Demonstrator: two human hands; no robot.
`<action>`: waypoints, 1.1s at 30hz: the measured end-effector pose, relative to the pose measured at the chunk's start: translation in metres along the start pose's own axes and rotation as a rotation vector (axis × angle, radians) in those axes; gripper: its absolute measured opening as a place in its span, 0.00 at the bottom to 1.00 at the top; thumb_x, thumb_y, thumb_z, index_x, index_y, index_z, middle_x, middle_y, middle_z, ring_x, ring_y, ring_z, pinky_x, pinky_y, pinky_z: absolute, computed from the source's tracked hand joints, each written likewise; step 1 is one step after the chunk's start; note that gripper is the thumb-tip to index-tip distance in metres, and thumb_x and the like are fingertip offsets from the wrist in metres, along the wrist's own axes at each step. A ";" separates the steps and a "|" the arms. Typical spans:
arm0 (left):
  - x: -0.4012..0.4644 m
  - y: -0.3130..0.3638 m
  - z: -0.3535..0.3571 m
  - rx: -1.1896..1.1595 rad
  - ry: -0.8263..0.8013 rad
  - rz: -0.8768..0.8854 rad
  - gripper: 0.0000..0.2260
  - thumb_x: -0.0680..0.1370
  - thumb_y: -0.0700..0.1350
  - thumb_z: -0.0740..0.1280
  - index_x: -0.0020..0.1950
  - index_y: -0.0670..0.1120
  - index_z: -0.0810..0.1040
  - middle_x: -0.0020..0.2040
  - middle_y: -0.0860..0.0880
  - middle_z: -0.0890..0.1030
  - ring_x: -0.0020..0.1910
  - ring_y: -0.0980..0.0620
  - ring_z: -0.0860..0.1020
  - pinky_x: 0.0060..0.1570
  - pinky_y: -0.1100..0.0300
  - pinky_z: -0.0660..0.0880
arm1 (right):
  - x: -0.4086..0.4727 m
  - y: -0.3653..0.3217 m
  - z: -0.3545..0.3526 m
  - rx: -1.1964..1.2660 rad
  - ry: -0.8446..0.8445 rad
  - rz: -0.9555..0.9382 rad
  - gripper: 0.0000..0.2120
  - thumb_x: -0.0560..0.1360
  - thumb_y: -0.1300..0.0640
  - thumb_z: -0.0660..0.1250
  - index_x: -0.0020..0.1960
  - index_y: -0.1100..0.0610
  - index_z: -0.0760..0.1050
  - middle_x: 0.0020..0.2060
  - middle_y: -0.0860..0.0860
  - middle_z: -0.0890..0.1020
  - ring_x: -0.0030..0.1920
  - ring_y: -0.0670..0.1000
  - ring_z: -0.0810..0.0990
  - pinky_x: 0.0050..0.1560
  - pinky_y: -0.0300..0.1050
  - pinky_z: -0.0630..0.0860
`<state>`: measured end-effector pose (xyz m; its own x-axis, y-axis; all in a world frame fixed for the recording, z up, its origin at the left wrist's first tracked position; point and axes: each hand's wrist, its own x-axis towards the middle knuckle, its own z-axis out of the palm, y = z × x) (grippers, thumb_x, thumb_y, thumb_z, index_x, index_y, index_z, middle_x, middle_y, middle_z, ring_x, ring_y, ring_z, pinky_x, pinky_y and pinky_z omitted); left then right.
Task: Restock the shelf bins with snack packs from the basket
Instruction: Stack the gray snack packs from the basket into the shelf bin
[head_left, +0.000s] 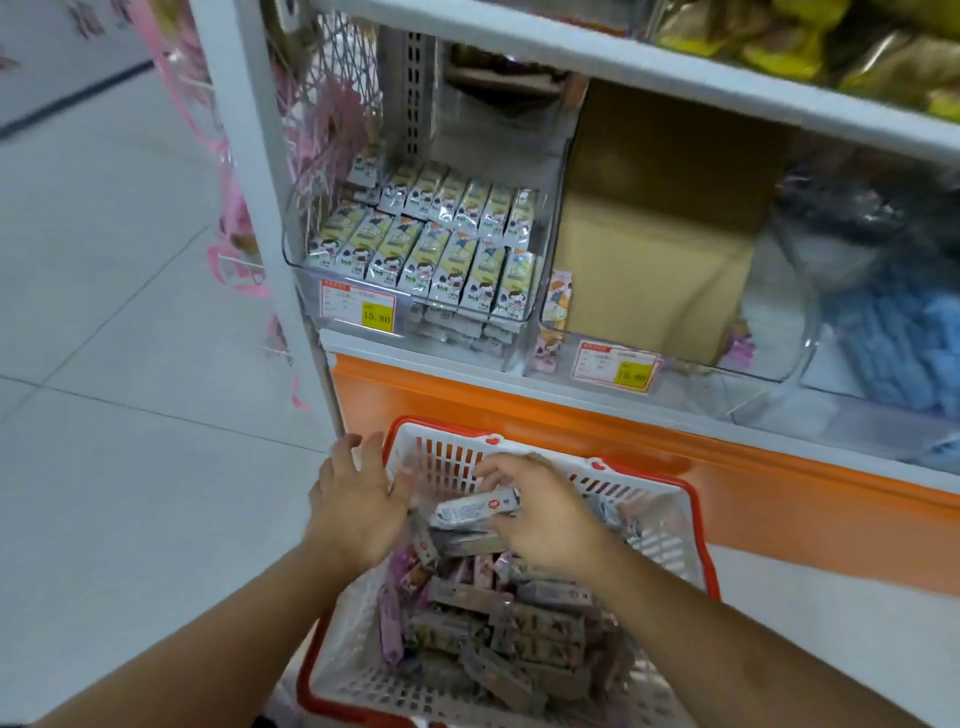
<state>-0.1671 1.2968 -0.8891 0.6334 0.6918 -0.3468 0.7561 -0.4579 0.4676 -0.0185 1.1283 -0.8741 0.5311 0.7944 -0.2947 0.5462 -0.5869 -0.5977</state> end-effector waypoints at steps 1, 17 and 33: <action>0.000 0.014 -0.017 -0.060 -0.023 0.021 0.23 0.85 0.57 0.56 0.76 0.47 0.69 0.76 0.42 0.66 0.74 0.41 0.67 0.71 0.45 0.66 | -0.007 -0.012 -0.020 -0.020 0.018 -0.065 0.26 0.75 0.62 0.76 0.67 0.40 0.76 0.55 0.36 0.78 0.61 0.40 0.72 0.64 0.36 0.70; -0.071 0.094 -0.146 -0.865 -0.383 0.248 0.13 0.74 0.49 0.80 0.54 0.43 0.85 0.42 0.50 0.83 0.37 0.58 0.79 0.41 0.61 0.74 | -0.081 -0.114 -0.138 0.025 0.339 -0.361 0.31 0.78 0.57 0.72 0.76 0.41 0.66 0.72 0.35 0.67 0.75 0.35 0.59 0.71 0.29 0.55; -0.012 0.068 -0.192 -0.321 0.196 0.362 0.17 0.85 0.59 0.58 0.70 0.59 0.77 0.68 0.62 0.77 0.67 0.60 0.74 0.67 0.60 0.67 | 0.003 -0.156 -0.145 0.029 0.389 -0.263 0.39 0.70 0.41 0.80 0.75 0.35 0.63 0.71 0.33 0.69 0.71 0.40 0.69 0.70 0.45 0.70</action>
<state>-0.1544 1.3643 -0.6974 0.7793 0.6260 0.0276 0.3862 -0.5145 0.7656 -0.0081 1.1998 -0.6733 0.5829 0.7951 0.1675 0.6797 -0.3642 -0.6367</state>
